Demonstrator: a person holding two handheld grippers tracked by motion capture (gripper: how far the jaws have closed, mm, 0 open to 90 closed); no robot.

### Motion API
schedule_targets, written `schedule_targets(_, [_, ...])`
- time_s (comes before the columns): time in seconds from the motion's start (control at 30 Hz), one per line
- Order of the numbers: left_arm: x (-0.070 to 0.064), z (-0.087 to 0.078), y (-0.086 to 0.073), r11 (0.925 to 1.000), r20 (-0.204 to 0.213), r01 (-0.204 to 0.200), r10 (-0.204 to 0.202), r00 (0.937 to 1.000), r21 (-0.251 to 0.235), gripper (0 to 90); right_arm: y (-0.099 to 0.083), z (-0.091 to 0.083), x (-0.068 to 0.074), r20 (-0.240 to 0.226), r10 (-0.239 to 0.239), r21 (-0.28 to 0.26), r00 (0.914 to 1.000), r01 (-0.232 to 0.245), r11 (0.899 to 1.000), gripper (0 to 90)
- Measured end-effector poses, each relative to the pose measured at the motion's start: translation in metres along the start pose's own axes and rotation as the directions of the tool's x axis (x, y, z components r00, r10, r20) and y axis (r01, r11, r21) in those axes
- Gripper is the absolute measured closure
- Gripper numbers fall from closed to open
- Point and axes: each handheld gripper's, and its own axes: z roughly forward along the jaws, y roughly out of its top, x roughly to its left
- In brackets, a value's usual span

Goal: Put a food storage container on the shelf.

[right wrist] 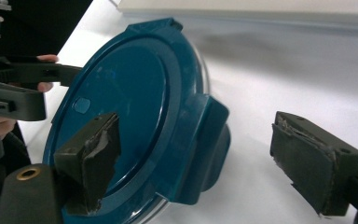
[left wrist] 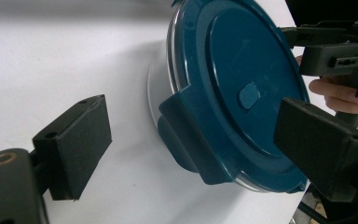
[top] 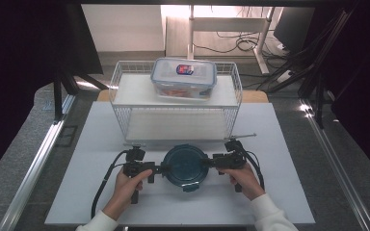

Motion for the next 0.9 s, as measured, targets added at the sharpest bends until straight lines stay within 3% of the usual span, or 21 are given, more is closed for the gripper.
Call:
schedule_targets(0.17, [0.0,0.005,-0.002,0.9998,0.029,0.015,-0.015,0.9995,0.012,12.2,-0.001,0.008,0.0,-0.033,0.01,0.031,0.9994,-0.009,0.999,14.8])
schedule_targets(0.27, [0.004,0.009,-0.004,0.9985,0.066,0.046,-0.048,0.9967,0.03,13.1,-0.002,0.011,0.0,-0.051,0.023,0.05,0.9985,-0.02,0.999,14.5])
schedule_targets(0.33, [0.004,0.012,-0.005,0.9982,0.061,0.048,-0.05,0.9969,0.035,13.9,-0.002,0.014,-0.001,-0.062,0.04,0.064,0.9972,-0.036,0.997,14.3])
schedule_targets(0.47, [0.003,0.015,-0.006,0.9975,0.095,0.052,-0.056,0.9939,0.047,18.0,-0.003,0.016,-0.001,-0.085,0.059,0.078,0.9946,-0.052,0.996,15.1])
schedule_targets(0.57, [0.002,0.018,-0.007,0.9957,0.138,0.068,-0.076,0.9875,0.062,24.9,-0.003,0.018,-0.001,-0.106,0.076,0.089,0.9915,-0.066,0.994,18.2])
schedule_targets(0.7, [0.004,0.017,-0.007,0.9943,0.148,0.092,-0.099,0.984,0.054,27.6,-0.003,0.017,0.0,-0.119,0.096,0.095,0.9882,-0.085,0.992,23.7])
schedule_targets(0.8, [0.007,0.015,-0.007,0.9918,0.164,0.112,-0.121,0.9791,0.06,31.5,-0.003,0.015,-0.004,-0.139,0.15,0.091,0.979,-0.138,0.986,29.7])
schedule_targets(0.9, [0.005,0.013,-0.008,0.9923,0.161,0.109,-0.117,0.9801,0.059,33.1,-0.004,0.012,-0.002,-0.14,0.16,0.071,0.977,-0.152,0.986,32.2])
